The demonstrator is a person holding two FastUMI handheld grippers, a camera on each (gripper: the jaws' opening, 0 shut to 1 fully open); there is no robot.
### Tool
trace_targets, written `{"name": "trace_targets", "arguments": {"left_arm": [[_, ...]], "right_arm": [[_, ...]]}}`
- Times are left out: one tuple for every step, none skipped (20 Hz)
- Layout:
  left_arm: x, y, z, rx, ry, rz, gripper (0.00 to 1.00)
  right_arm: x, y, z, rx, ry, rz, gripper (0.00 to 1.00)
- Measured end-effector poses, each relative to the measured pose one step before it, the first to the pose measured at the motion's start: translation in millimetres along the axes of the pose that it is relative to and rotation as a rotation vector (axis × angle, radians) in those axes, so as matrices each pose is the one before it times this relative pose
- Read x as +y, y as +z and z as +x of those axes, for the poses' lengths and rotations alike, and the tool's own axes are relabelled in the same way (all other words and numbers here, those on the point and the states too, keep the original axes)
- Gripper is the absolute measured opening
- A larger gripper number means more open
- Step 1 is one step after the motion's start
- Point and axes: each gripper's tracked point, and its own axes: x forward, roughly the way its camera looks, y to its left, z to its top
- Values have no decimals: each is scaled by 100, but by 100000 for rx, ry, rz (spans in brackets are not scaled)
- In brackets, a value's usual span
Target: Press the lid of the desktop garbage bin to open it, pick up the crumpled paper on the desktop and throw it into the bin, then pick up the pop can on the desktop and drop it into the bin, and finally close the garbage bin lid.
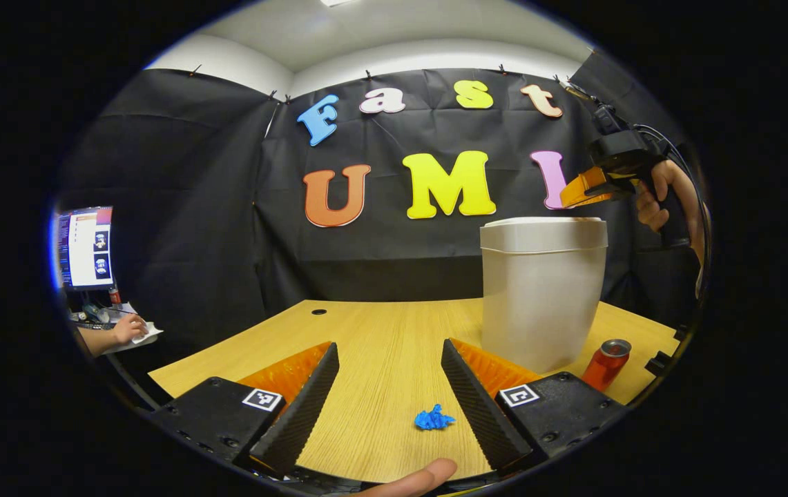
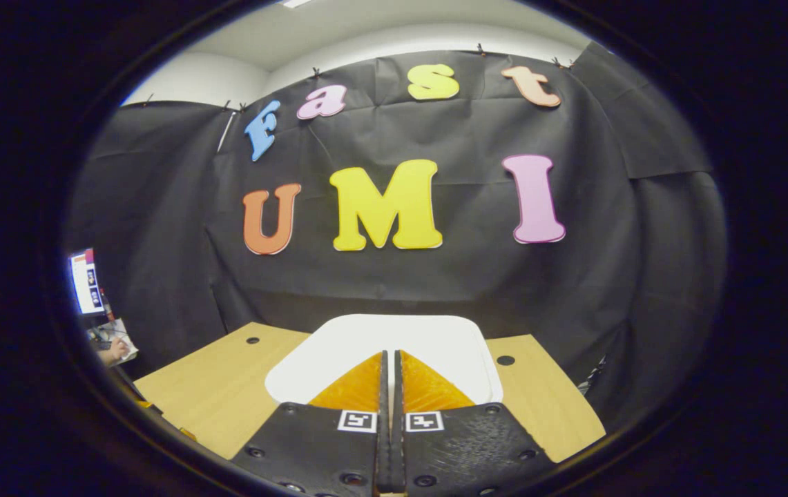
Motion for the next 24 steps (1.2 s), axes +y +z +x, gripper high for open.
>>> {"name": "trace_targets", "arguments": {"left_arm": [[-6,-270,351,506,-75,-1052,98],[-19,-263,314,593,159,-713,98],[33,-338,275,673,520,-472,98],[137,-327,279,1062,645,-297,98],[186,-379,303,1032,929,66,98],[245,-344,142,1405,1029,505,98],[230,-367,153,696,783,548,98],[57,-161,84,154,369,72,98],[93,-113,97,-27,125,-435,98],[-35,-227,146,244,-192,-577,98],[-82,-213,113,676,-602,-537,98],[-227,-161,142,443,-641,-330,98],[-95,-103,52,332,-123,-226,98],[26,-228,18,275,-80,135,98],[-68,-95,52,59,-31,372,98],[-20,-166,-131,-7,95,499,100],[8,-47,-57,215,139,442,98],[41,-263,-26,248,-13,428,98],[110,-249,-164,569,132,296,98],[124,-130,-157,304,-101,130,98],[265,-59,-196,252,-46,-244,98],[211,-128,-247,294,161,-120,98],[252,3,-257,293,235,-8,98],[112,33,-259,-429,-49,-299,98]], "right_arm": [[313,68,15,-42,532,-1630,0],[38,152,-6,-626,-499,-2829,0],[177,153,1,-727,-218,-2392,0],[492,-365,-98,308,727,-1332,0],[710,-389,-46,1094,2505,-1086,1],[-102,-505,89,1694,-345,-490,0],[-498,-336,76,1280,-2697,-379,0],[-450,-460,197,1408,-897,160,1],[25,-566,238,1732,913,536,0],[126,131,-61,-508,1017,862,1],[-20,-19,14,801,981,277,1],[57,-304,76,220,558,-1125,4],[-18,-175,35,474,100,-1592,1],[-26,-182,-98,-38,-118,-1414,1],[-101,-29,-43,-247,-573,472,1],[-18,-30,26,-1073,-775,133,1],[16,357,-134,-1546,-735,-2097,1],[98,622,-290,-3393,-1058,-845,5],[-70,513,-569,-2064,-1715,320,5],[79,254,-559,-1953,-915,629,1],[429,628,-985,-3260,233,515,1],[277,802,-830,-3249,-450,-114,1],[61,426,-855,-1645,-974,-900,0],[278,-10,-826,-1036,-21,-770,1]]}}
